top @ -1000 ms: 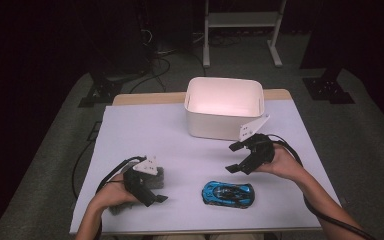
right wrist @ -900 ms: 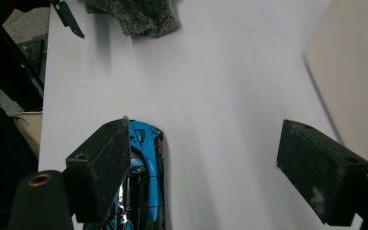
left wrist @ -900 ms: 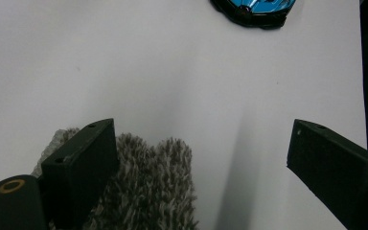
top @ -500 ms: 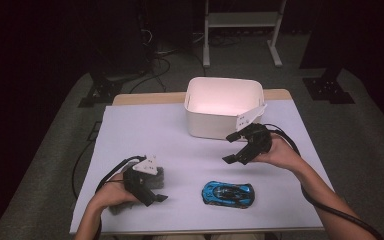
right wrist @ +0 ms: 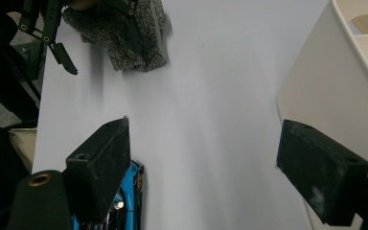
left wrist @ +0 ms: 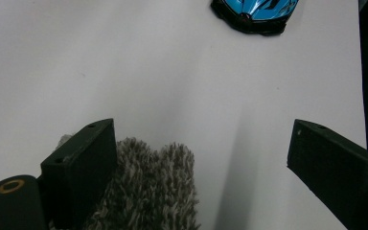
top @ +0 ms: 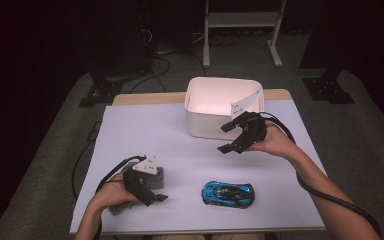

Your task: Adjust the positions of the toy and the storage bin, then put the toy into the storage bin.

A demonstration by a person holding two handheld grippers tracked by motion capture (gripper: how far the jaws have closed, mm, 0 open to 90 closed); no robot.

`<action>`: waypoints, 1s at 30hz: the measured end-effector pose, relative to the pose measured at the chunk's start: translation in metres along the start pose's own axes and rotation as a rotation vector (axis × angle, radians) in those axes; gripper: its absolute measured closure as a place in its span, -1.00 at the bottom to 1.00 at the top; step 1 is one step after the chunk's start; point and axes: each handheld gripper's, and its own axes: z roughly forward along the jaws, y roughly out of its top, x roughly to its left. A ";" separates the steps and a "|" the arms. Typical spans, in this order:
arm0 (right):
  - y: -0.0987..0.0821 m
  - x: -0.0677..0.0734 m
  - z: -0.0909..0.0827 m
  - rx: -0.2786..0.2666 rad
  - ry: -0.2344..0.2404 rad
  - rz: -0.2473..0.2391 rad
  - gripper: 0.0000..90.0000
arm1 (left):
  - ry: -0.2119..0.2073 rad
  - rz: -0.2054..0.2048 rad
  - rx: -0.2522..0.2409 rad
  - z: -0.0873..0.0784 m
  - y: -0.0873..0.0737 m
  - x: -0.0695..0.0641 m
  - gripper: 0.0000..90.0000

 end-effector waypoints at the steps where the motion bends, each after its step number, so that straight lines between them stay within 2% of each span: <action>1: 0.005 -0.002 0.000 0.007 -0.003 -0.006 -0.60 | 0.001 -0.001 0.002 0.000 0.000 0.000 -0.79; 6: 0.016 -0.009 -0.001 0.011 -0.005 -0.033 -0.60 | 0.003 -0.001 0.010 0.000 -0.002 0.000 -0.79; 8: 0.018 -0.009 -0.001 0.010 -0.005 -0.025 -0.60 | 0.003 -0.003 0.002 -0.001 -0.002 -0.001 -0.79; 14: 0.030 -0.014 0.001 0.020 -0.012 -0.043 -0.60 | -0.005 0.006 -0.001 -0.003 -0.001 -0.001 -0.79; 22: 0.037 -0.019 0.003 0.024 -0.019 -0.051 -0.60 | -0.020 0.008 0.004 -0.001 -0.001 -0.003 -0.79; 30: 0.043 -0.029 0.005 0.037 -0.031 -0.060 -0.60 | -0.017 0.016 0.006 -0.001 0.000 -0.003 -0.79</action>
